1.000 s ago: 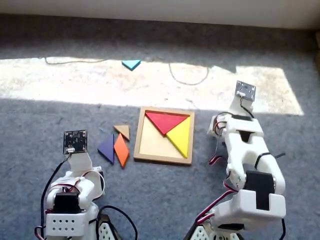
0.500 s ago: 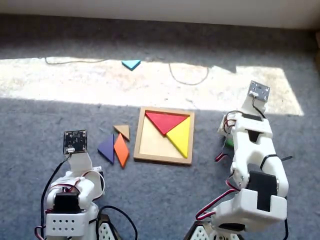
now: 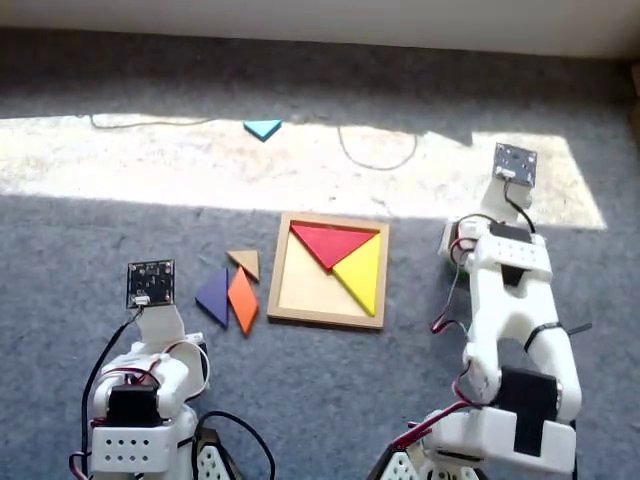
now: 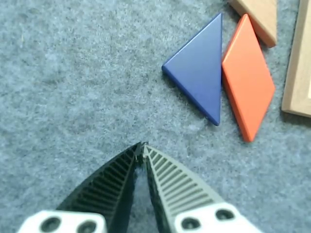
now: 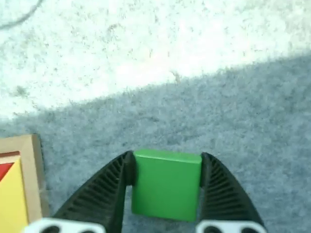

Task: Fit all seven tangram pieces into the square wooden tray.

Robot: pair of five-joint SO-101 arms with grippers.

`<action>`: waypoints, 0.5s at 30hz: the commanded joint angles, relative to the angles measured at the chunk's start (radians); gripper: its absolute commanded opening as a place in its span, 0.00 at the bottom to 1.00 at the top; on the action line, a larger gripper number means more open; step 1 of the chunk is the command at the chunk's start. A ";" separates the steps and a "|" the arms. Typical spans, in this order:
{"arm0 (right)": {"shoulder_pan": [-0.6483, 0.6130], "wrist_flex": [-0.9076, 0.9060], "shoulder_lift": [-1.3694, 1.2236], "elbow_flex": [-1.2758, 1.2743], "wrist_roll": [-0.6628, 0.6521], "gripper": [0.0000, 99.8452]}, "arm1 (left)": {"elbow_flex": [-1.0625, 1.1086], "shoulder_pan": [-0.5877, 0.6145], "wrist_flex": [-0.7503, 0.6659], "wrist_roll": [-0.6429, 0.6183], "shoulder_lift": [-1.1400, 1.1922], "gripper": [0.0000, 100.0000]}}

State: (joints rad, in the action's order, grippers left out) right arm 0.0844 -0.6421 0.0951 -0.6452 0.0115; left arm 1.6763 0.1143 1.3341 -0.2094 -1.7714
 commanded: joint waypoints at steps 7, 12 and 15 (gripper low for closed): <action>-0.277 -0.004 0.236 -0.051 -0.107 0.10 | 0.021 -0.007 0.006 -0.005 -0.045 0.01; -0.489 -0.004 0.236 -0.053 -0.184 0.10 | 0.021 -0.007 0.006 -0.005 -0.045 0.01; -0.598 -0.004 0.234 -0.053 -0.222 0.10 | 0.021 -0.007 0.006 -0.005 -0.045 0.01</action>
State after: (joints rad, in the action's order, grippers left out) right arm -0.3759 -0.6421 0.2808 -0.7035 -0.1573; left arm 1.6763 0.1143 1.3341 -0.2094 -1.7714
